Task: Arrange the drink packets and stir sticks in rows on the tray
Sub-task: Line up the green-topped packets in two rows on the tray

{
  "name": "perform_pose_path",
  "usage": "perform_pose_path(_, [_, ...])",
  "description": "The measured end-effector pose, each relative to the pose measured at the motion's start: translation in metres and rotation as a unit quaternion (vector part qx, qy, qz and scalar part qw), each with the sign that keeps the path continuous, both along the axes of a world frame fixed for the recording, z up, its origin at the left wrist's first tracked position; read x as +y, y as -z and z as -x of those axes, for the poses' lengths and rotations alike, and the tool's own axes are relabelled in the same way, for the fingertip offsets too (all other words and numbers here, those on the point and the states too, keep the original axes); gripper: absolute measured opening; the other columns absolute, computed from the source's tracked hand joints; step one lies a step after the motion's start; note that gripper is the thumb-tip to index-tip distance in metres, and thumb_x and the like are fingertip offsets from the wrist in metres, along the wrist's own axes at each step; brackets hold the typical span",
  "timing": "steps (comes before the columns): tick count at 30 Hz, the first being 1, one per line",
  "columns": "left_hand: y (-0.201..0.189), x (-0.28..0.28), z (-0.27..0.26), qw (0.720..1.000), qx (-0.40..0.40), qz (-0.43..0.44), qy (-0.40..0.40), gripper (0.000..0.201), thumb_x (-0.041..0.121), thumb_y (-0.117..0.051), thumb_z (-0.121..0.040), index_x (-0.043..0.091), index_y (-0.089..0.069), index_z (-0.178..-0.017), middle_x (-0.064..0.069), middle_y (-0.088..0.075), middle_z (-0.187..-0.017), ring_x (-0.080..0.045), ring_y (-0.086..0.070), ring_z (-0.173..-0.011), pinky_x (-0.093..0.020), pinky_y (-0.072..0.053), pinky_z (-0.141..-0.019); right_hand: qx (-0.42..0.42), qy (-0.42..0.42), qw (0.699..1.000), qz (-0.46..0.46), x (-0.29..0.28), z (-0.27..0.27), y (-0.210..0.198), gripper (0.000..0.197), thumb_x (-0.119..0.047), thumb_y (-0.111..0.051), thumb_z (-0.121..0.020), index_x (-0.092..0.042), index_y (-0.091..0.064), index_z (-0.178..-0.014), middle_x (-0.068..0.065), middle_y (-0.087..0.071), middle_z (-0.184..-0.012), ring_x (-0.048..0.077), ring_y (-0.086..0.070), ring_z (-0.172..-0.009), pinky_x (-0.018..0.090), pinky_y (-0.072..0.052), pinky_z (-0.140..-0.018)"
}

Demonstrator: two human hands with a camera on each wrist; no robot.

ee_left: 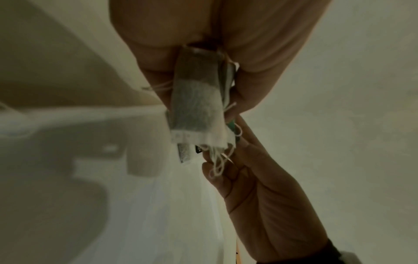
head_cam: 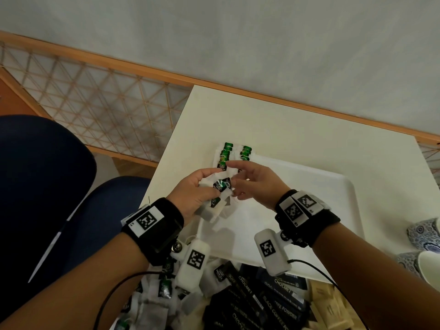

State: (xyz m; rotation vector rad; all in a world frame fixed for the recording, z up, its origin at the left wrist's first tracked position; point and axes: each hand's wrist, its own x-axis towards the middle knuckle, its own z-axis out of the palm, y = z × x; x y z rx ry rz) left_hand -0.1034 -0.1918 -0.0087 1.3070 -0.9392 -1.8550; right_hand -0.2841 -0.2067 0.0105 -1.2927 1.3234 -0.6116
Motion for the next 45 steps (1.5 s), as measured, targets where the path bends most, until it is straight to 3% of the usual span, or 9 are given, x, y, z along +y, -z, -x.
perform_pose_path(3, [-0.002,0.001,0.001,1.0,-0.012,0.01,0.017,0.046,-0.012,-0.06,-0.081,0.022,-0.064,-0.111,-0.021,-0.069,-0.107,-0.034,-0.065,-0.089,-0.053,-0.05,-0.088,0.051,-0.053,0.997,0.014,0.0,0.002,-0.005,0.051,0.002,-0.059,-0.084,-0.032,-0.059,-0.122,-0.005,-0.06,-0.095,0.016,-0.062,-0.069,0.031,-0.055,-0.072])
perform_pose_path(7, [-0.002,0.002,0.001,0.998,-0.039,0.022,0.047,0.047,-0.005,-0.067,-0.073,0.025,-0.066,-0.108,-0.027,-0.067,-0.104,-0.035,-0.062,-0.086,-0.058,-0.047,-0.088,0.117,-0.135,0.983,0.04,0.0,0.003,-0.01,0.061,-0.006,-0.056,-0.077,-0.029,-0.052,-0.133,-0.007,-0.049,-0.125,0.022,-0.062,-0.079,0.025,-0.049,-0.065])
perform_pose_path(11, [0.0,0.003,-0.002,0.996,-0.054,0.032,0.066,0.045,-0.009,-0.061,-0.082,0.02,-0.061,-0.116,-0.007,-0.067,-0.076,-0.017,-0.059,-0.06,-0.025,-0.051,-0.057,0.083,-0.139,0.987,-0.011,-0.001,0.002,-0.01,0.066,-0.016,-0.067,-0.081,-0.031,-0.042,-0.14,-0.012,-0.062,-0.102,0.008,-0.063,-0.071,0.021,-0.05,-0.066])
perform_pose_path(13, [-0.002,0.004,-0.002,0.995,-0.062,0.027,0.067,0.044,-0.011,-0.059,-0.083,0.021,-0.06,-0.114,-0.003,-0.063,-0.065,-0.01,-0.055,-0.048,-0.017,-0.045,-0.046,0.173,-0.158,0.972,0.018,-0.002,0.002,-0.007,0.058,-0.014,-0.066,-0.084,-0.033,-0.047,-0.136,-0.007,-0.064,-0.092,0.008,-0.063,-0.069,0.024,-0.052,-0.067])
perform_pose_path(17, [0.001,0.001,-0.005,0.997,-0.069,0.013,0.026,0.042,-0.011,-0.061,-0.081,0.023,-0.064,-0.106,-0.014,-0.068,-0.099,-0.025,-0.063,-0.08,-0.039,-0.055,-0.074,0.294,-0.146,0.942,0.074,-0.004,0.009,-0.003,0.025,-0.021,-0.063,-0.085,-0.032,-0.07,-0.107,-0.002,-0.068,-0.092,0.015,-0.062,-0.08,0.027,-0.052,-0.077])
perform_pose_path(20, [0.005,-0.004,-0.009,0.997,-0.065,-0.001,-0.031,0.036,-0.007,-0.062,-0.082,0.025,-0.065,-0.098,-0.011,-0.066,-0.102,-0.024,-0.061,-0.082,-0.039,-0.054,-0.072,0.351,-0.139,0.922,0.087,-0.006,0.019,0.001,0.02,-0.022,-0.059,-0.087,-0.032,-0.074,-0.094,-0.007,-0.069,-0.091,0.012,-0.06,-0.08,0.025,-0.048,-0.071])
perform_pose_path(27, [0.006,-0.013,-0.014,0.994,-0.008,-0.049,-0.099,0.028,-0.003,-0.055,-0.089,0.018,-0.061,-0.106,-0.003,-0.067,-0.088,-0.012,-0.064,-0.061,-0.022,-0.051,-0.048,0.273,-0.042,0.959,0.056,-0.015,0.026,0.019,0.016,-0.025,-0.065,-0.086,-0.024,-0.074,-0.099,-0.012,-0.061,-0.068,0.004,-0.053,-0.063,0.017,-0.04,-0.058])
perform_pose_path(36, [0.009,-0.012,-0.012,0.992,0.012,-0.104,-0.069,0.045,-0.011,-0.038,-0.082,0.019,-0.057,-0.11,-0.013,-0.063,-0.114,-0.028,-0.058,-0.096,-0.027,-0.045,-0.062,0.246,0.069,0.966,0.023,-0.039,0.028,0.035,0.023,-0.02,-0.068,-0.084,-0.018,-0.068,-0.108,-0.001,-0.064,-0.08,0.014,-0.059,-0.074,0.03,-0.051,-0.076])
perform_pose_path(45, [0.006,-0.008,-0.007,0.995,0.039,-0.052,-0.071,0.054,-0.023,-0.046,-0.081,0.017,-0.055,-0.116,-0.01,-0.067,-0.095,-0.021,-0.066,-0.076,-0.039,-0.046,-0.07,0.261,0.091,0.953,0.126,-0.031,0.025,0.022,0.019,-0.028,-0.065,-0.087,-0.03,-0.064,-0.106,-0.006,-0.058,-0.099,0.009,-0.056,-0.08,0.018,-0.041,-0.069])
